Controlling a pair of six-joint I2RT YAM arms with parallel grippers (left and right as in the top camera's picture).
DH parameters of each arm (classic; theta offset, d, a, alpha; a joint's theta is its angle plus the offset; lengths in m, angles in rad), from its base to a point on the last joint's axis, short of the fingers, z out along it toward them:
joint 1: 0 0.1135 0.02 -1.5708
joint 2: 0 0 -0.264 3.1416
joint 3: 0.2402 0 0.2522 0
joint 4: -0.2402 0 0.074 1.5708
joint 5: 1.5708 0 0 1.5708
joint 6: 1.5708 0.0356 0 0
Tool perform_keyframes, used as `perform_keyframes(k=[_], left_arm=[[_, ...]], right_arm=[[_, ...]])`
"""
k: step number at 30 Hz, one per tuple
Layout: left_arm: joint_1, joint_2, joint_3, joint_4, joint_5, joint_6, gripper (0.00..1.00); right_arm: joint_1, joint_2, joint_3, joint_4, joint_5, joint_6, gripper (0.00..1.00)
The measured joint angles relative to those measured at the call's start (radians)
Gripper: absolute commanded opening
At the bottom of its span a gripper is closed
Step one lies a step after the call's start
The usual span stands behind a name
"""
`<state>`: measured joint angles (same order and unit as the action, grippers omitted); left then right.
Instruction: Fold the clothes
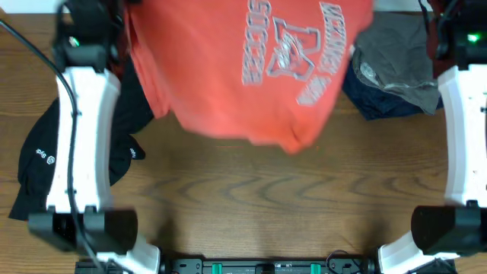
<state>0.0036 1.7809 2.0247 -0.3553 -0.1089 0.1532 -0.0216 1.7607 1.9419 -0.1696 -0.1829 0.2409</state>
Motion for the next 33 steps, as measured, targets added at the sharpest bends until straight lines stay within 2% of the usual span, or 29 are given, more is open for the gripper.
perform_keyframes(k=[4,10,15,25,33], left_arm=[[0.039,0.074,0.18,-0.003,0.085,0.0,0.06],[0.052,0.069,0.246,-0.077,0.138,0.0,0.06],[0.089,0.076,0.248,-0.321,0.16,0.0,0.06],[0.13,0.097,0.24,-0.793,0.166,-0.004,0.06],[0.13,0.097,0.24,-1.132,0.197,-0.019,0.06]], right_arm=[[-0.005,0.018,0.064,0.06,0.026,0.0,0.01],[-0.009,0.0,0.179,0.029,0.029,-0.001,0.01],[-0.007,0.003,0.192,-0.181,-0.009,-0.037,0.01],[0.022,0.164,0.18,-0.616,-0.03,-0.101,0.01],[0.026,0.137,0.172,-0.899,-0.053,-0.117,0.01]])
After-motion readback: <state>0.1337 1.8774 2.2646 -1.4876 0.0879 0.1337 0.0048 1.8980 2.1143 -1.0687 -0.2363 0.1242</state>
